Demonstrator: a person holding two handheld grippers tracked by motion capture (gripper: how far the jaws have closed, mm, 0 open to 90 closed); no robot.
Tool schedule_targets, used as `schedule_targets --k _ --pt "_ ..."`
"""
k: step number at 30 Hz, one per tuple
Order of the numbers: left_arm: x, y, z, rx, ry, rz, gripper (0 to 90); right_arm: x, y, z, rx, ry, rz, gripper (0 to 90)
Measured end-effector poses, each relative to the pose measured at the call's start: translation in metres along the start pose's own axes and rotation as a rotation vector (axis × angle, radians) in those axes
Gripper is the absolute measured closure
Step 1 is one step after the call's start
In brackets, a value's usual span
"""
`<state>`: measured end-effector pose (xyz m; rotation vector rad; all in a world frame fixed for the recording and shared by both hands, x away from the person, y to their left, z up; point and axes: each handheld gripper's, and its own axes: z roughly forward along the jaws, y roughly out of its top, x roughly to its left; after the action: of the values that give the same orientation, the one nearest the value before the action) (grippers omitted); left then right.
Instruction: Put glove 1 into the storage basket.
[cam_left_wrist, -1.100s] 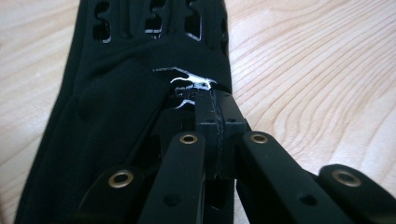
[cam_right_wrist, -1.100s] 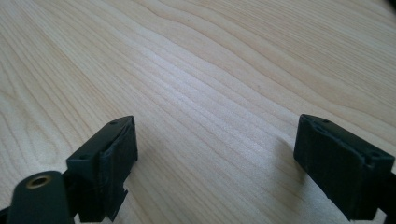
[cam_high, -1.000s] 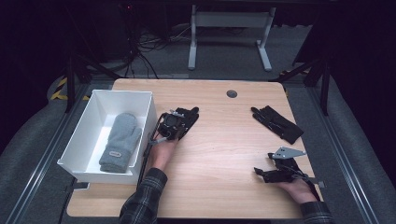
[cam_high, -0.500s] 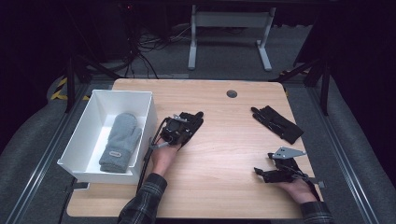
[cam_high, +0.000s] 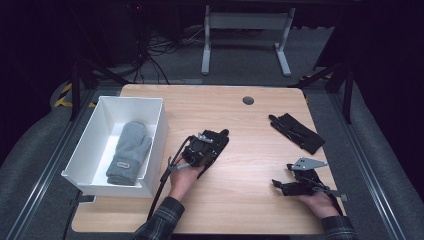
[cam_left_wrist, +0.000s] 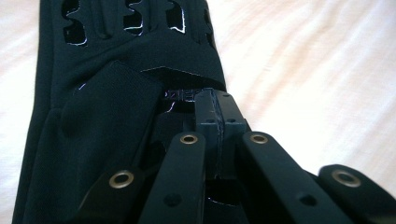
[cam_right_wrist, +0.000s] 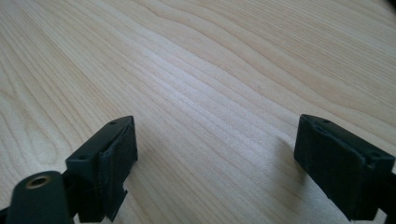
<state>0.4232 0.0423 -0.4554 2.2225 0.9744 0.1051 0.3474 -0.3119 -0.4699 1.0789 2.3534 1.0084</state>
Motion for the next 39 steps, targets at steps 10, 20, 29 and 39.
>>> schedule_targets --k 10,20,29,39 --pt "-0.034 -0.006 0.002 -0.014 -0.064 0.033 90.0 0.000 0.000 0.000 0.000 0.000 0.000 13.5" --pt "-0.014 -0.006 -0.039 -0.004 0.049 0.057 90.0 0.000 0.000 0.000 0.000 0.000 0.000 13.6" --pt "-0.002 -0.027 -0.034 0.084 0.015 0.054 90.0 0.000 0.000 0.000 0.000 0.001 -0.001 13.4" --pt "-0.022 -0.036 -0.034 0.096 -0.099 0.082 90.0 0.000 0.000 0.000 0.001 0.000 0.000 13.4"
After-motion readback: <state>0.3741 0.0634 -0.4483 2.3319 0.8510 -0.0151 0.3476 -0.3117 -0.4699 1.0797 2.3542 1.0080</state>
